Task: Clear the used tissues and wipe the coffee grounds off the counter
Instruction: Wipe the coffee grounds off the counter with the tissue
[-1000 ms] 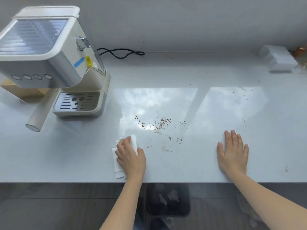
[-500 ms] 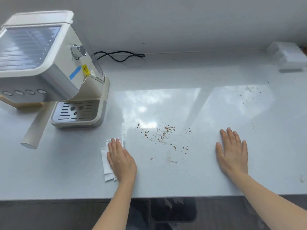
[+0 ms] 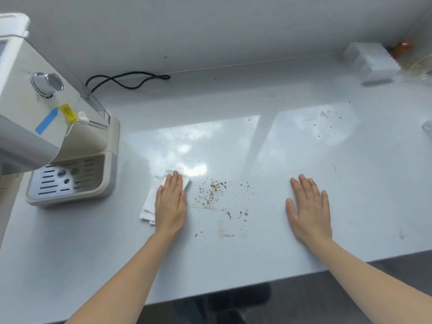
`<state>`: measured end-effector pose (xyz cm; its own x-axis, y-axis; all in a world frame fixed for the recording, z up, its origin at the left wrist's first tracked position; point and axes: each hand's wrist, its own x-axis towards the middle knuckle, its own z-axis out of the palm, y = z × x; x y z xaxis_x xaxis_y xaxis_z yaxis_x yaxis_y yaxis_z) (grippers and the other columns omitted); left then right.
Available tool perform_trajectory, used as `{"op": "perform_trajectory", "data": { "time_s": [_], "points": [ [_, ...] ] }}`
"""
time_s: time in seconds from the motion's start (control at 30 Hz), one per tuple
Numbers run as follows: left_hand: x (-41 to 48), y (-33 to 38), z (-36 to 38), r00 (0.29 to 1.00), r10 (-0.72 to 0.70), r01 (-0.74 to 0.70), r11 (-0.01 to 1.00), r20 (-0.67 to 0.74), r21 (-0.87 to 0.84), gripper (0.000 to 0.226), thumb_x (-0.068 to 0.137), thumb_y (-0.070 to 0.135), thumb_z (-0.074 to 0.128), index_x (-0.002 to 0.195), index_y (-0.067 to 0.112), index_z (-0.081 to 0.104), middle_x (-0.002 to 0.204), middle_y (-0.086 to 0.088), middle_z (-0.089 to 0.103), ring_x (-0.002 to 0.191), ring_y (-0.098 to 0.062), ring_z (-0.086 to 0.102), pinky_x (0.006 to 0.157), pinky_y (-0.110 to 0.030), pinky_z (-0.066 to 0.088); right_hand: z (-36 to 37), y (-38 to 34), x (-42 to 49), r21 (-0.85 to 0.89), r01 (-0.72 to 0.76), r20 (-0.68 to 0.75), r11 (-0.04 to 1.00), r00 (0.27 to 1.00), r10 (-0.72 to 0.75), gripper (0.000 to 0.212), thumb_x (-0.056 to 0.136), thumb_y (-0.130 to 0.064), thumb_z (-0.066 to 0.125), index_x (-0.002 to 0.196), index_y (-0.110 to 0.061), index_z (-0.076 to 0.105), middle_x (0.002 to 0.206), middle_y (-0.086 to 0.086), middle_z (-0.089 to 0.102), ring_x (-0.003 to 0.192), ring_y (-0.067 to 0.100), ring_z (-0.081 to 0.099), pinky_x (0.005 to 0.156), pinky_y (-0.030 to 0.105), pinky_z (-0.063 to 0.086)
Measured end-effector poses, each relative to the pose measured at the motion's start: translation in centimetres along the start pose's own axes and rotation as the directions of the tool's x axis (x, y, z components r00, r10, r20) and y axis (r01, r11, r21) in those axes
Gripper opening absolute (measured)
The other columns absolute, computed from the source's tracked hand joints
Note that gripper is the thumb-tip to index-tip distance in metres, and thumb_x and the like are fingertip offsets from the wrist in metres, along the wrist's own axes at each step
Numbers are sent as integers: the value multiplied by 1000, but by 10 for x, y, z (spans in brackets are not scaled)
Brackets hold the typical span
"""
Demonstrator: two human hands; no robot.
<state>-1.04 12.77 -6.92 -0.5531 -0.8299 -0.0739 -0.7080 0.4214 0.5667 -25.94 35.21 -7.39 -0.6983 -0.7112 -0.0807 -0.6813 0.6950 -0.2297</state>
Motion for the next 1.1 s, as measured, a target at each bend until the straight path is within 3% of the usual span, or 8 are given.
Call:
{"op": "perform_trajectory", "data": {
  "time_s": [0.2,0.4,0.57,0.7,0.83,0.9,1.0,1.1],
  "points": [
    [-51,47,31,982,150,-144,988,118,-57,49,102,24,27,149,22,14,154,15,5,145,-2,-3,113,-15,-12,-1,-2,-1,3,-1,1,1000,1000,1,56,96,-36,31,150,-28,17,160,-6,12,147,12,3,120,42,1],
    [-97,68,45,968,185,-165,978,168,-127,47,102,24,25,147,26,9,153,20,5,143,5,-5,111,-11,-13,-4,-2,-1,9,2,0,1000,1000,-2,56,96,-36,30,150,-27,18,160,-4,12,148,13,4,120,43,1],
    [-86,72,28,982,93,-30,937,166,-348,40,101,25,32,141,26,39,144,20,29,138,4,19,113,-17,7,-5,-4,-1,17,6,-4,1000,1000,-6,55,96,-36,29,150,-26,19,160,-4,13,148,14,5,120,43,2],
    [-56,49,3,980,112,-54,946,165,-319,40,100,27,33,139,24,41,141,19,32,135,1,23,115,-27,12,-4,-3,-2,19,9,-6,1000,1000,-9,55,96,-35,30,150,-26,20,160,-4,14,148,14,5,120,43,2],
    [-6,15,-29,974,76,-1,943,215,-332,41,93,26,41,128,13,56,141,-3,50,136,-15,37,116,-39,23,-3,-3,-1,23,6,-8,1000,1000,-6,55,96,-34,31,149,-27,20,160,-4,13,148,13,4,120,43,1],
    [12,0,-47,980,3,73,926,199,-371,44,83,24,43,120,12,63,135,-7,56,132,-19,44,113,-36,28,-3,-2,-1,26,7,-13,1000,1000,-7,55,96,-34,32,149,-27,20,160,-4,14,147,13,5,120,43,1],
    [15,-21,-64,982,-72,138,904,175,-405,44,78,24,44,116,17,66,134,-1,57,129,-13,46,109,-27,31,-2,-1,-1,23,7,-12,1000,1000,-7,55,96,-34,32,149,-27,20,160,-4,14,147,13,5,120,42,1],
    [-6,-38,-63,983,-137,180,858,122,-481,43,81,24,43,119,22,63,135,8,52,131,-6,42,112,-34,31,-3,-2,-1,20,3,-12,1000,1000,-3,55,96,-34,32,149,-27,20,160,-4,14,147,13,5,120,43,2]
  ]
}}
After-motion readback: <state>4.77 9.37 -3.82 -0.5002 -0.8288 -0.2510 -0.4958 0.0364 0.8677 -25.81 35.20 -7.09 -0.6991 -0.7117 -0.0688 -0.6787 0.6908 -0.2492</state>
